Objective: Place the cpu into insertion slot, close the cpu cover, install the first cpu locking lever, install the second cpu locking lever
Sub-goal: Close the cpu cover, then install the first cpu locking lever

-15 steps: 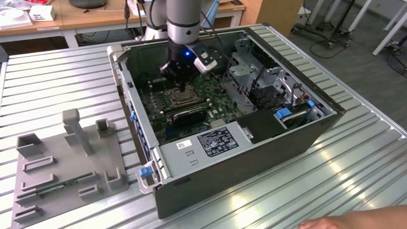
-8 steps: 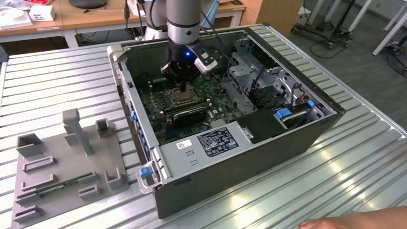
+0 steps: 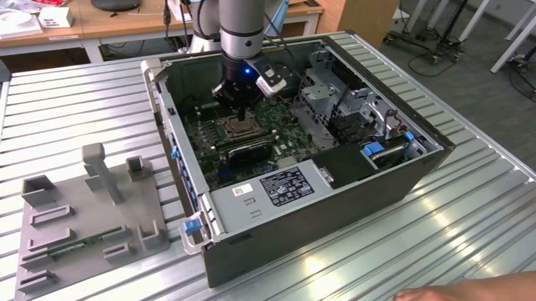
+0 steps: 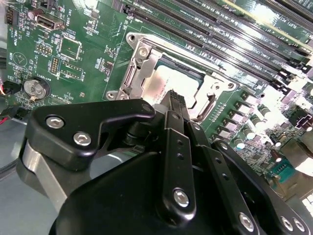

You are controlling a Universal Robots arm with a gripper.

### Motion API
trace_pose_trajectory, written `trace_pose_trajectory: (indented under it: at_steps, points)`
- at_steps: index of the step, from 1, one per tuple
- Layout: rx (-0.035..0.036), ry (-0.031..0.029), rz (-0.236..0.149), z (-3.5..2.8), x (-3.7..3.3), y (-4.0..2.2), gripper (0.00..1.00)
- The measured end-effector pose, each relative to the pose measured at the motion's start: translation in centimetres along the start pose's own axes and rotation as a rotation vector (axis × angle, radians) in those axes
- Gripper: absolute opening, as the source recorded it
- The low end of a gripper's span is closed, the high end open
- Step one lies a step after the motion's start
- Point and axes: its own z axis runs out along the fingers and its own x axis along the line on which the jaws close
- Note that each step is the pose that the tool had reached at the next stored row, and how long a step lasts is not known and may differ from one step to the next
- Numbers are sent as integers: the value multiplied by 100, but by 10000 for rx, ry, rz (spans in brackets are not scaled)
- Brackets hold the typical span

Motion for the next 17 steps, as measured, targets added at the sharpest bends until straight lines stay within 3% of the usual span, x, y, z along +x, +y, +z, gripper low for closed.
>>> trace_pose_trajectory:
  at_steps: [8,17]
  points:
    - [1,0,0,-87,-4,4,10]
    - [6,3,0,-105,-4,4,10]
